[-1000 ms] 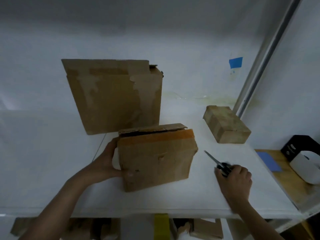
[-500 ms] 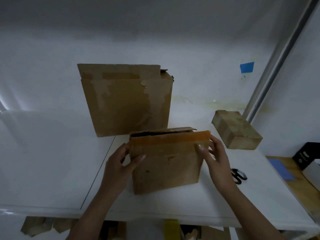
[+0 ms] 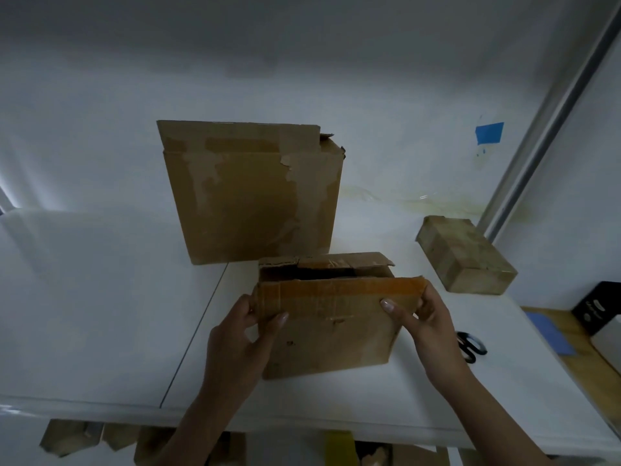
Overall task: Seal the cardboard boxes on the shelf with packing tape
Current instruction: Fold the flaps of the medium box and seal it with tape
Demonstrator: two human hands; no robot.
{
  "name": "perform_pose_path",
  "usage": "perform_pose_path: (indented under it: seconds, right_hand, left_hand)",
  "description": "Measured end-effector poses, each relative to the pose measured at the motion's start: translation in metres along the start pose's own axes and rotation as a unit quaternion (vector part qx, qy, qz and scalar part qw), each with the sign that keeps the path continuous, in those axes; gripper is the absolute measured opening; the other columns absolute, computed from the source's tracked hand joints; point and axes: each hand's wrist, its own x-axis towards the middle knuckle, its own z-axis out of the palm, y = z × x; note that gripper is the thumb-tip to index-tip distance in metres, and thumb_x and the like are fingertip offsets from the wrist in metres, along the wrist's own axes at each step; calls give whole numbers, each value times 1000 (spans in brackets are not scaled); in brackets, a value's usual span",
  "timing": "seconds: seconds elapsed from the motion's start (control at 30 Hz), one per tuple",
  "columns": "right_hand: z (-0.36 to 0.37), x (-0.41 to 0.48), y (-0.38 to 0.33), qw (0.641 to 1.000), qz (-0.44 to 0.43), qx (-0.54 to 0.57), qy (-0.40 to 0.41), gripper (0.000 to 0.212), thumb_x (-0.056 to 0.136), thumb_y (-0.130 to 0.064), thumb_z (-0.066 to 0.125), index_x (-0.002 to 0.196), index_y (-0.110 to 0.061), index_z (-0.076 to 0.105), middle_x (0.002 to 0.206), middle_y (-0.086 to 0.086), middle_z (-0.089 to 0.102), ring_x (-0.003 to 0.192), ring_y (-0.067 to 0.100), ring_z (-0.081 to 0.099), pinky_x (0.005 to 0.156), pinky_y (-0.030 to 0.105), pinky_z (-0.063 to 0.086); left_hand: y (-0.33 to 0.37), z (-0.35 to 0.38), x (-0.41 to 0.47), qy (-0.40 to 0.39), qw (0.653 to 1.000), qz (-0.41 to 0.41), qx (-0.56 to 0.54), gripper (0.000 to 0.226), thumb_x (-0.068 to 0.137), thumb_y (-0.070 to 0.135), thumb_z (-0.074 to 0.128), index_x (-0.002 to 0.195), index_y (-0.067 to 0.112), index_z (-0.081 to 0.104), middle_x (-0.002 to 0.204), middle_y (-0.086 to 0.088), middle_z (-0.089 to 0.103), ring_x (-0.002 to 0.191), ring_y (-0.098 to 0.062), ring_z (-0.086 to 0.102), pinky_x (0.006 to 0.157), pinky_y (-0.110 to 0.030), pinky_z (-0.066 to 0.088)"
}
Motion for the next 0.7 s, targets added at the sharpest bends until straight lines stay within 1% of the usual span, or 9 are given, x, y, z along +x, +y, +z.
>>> perform_pose_path:
  seconds: [0.1,0.13,0.2,0.3,0.37,0.43,0.57,0.6,0.7]
  right_hand:
    - [-4,-3,7,1000,19,-7,-8,43,81,-33,74,120,-23,59,112,-5,65,107,13,61,90,34,54]
    - [-5,-4,9,1000,21,-7,-9,47,79,-39,77,119,-22,59,112,-1,65,108,16,61,92,36,53]
    - [-6,-6,11,1000,24,-10,-10,58,73,-49,79,119,-18,59,112,3,64,109,21,60,93,38,53]
    - [-6,-5,10,999,25,-22,-8,62,66,-56,77,111,-17,60,102,10,60,97,23,61,81,33,56]
    - [-4,-4,8,1000,28,-10,-5,54,70,-50,80,108,-18,60,98,8,60,94,21,61,72,26,55]
    - [-3,-3,7,1000,24,-3,-4,45,75,-40,78,110,-19,61,103,7,62,98,21,62,73,25,56]
    - [-3,2,12,1000,14,-27,1,56,65,-59,75,109,-27,63,106,18,61,99,30,62,85,45,57]
    - [-3,3,12,1000,10,-27,1,56,64,-60,74,110,-29,63,106,17,61,100,30,62,87,47,57]
    - [-3,7,15,1000,5,-23,0,56,66,-58,76,114,-32,63,106,7,66,101,24,65,85,41,57]
  left_hand:
    - [9,-10,4,4,996,-35,-79,51,93,63,50,83,15,65,82,12,70,78,6,63,63,-4,43]
    - [11,-14,9,12,995,-48,-92,53,95,61,48,84,13,68,85,13,70,79,6,63,65,-5,42]
    - [11,-21,22,30,997,-37,-62,39,93,56,52,93,20,68,89,23,69,88,8,63,74,-13,45]
    - [5,-24,43,26,999,1,-22,24,85,45,67,106,35,65,107,26,67,107,1,62,91,-26,50]
    - [6,-22,56,8,999,44,-5,36,82,41,73,117,38,63,123,22,63,119,-3,56,100,-29,46]
    - [9,-19,70,-21,996,82,20,48,79,42,75,124,35,61,133,19,58,123,-2,54,104,-28,44]
    - [1,-6,89,-77,991,101,48,50,80,44,67,127,32,62,140,13,52,129,-8,50,109,-44,45]
    - [0,-3,91,-73,991,102,41,51,80,43,68,129,31,60,137,16,53,127,-5,51,107,-43,47]
    - [-1,2,94,0,996,86,-18,68,79,30,79,140,29,46,130,25,49,114,7,54,92,-17,51]
